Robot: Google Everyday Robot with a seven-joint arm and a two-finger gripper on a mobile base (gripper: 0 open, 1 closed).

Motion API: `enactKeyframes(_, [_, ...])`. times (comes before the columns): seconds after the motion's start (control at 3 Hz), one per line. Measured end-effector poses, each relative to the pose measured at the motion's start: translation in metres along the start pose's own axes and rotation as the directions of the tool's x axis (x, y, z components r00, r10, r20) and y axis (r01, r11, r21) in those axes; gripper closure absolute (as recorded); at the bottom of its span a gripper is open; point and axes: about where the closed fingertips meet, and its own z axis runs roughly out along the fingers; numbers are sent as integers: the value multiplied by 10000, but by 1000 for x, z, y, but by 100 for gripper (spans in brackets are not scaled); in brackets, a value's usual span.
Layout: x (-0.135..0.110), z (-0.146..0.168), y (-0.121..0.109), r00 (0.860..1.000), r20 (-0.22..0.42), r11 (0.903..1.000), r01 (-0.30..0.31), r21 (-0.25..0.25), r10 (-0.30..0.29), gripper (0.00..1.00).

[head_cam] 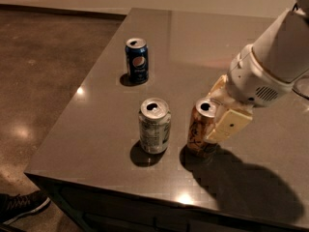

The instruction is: Move orange can near 7up can

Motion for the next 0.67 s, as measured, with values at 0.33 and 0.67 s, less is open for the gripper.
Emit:
enactKeyframes(0.33, [-4,11,-1,10000,35,9995,74,298,-75,57])
enactKeyframes(0.67, [-3,15,-1,9997,69,9991,227,367,-230,36])
